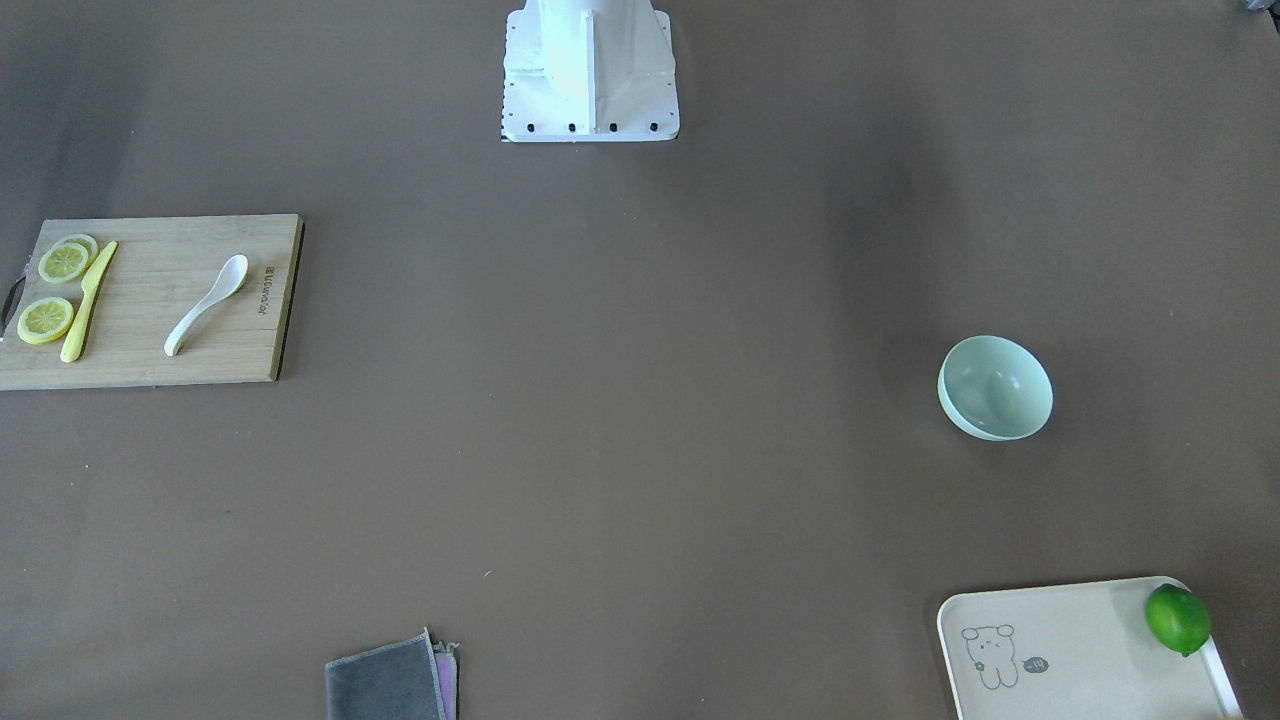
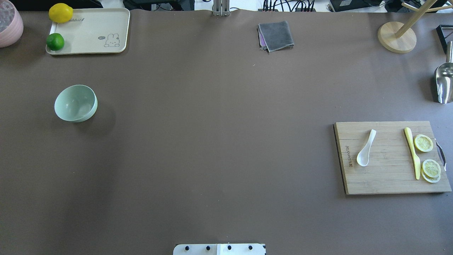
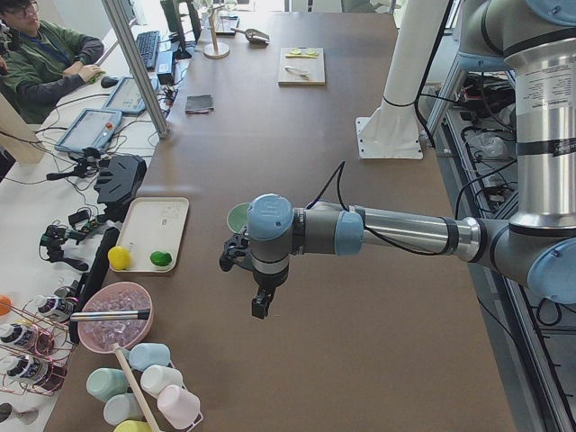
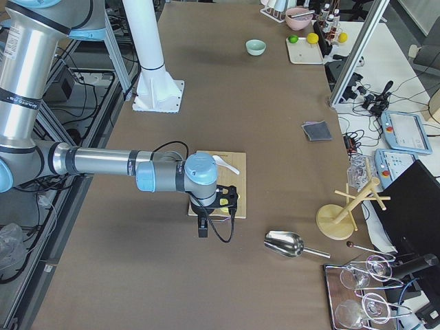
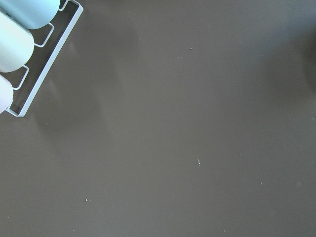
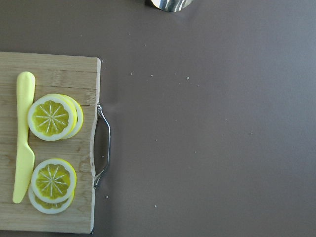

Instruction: Place spoon in bowl

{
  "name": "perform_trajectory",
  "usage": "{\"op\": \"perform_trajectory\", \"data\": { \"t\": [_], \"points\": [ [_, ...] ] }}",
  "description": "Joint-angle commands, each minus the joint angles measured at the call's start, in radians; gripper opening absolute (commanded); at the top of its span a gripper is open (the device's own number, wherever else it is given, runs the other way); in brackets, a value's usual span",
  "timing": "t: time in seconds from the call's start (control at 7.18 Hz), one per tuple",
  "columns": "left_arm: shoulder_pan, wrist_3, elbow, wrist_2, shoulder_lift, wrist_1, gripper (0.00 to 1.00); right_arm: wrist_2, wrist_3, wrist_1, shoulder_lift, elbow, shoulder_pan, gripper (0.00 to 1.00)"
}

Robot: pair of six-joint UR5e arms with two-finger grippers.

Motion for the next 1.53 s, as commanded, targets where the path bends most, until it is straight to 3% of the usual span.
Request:
{"op": "perform_trajectory", "data": {
  "t": [0.0,0.56,0.84,0.98,1.11,1.39],
  "points": [
    [0.000,0.001,0.000,0.000,0.003,-0.015,0.99,0.002,0.000,-0.001,0.000,0.000,0.000,1.00],
    [0.001,-0.005,-0.012,0.000,-0.012,-0.017,0.99,0.015,0.003,0.004,0.003,0.011,0.001,1.00],
    [0.000,-0.008,-0.063,0.000,-0.015,-0.086,0.99,0.018,0.005,0.201,0.002,-0.002,0.001,1.00],
    [0.000,-0.010,-0.042,0.005,-0.017,-0.209,0.99,0.006,0.009,0.311,0.000,0.000,0.001,1.00],
    [0.000,-0.025,0.045,0.006,-0.061,-0.383,0.99,-0.035,0.015,0.376,-0.005,0.003,0.001,1.00],
    [0.013,-0.181,0.100,-0.043,-0.092,-0.489,0.99,-0.034,0.198,0.378,0.053,0.000,-0.006,1.00]
  ]
}}
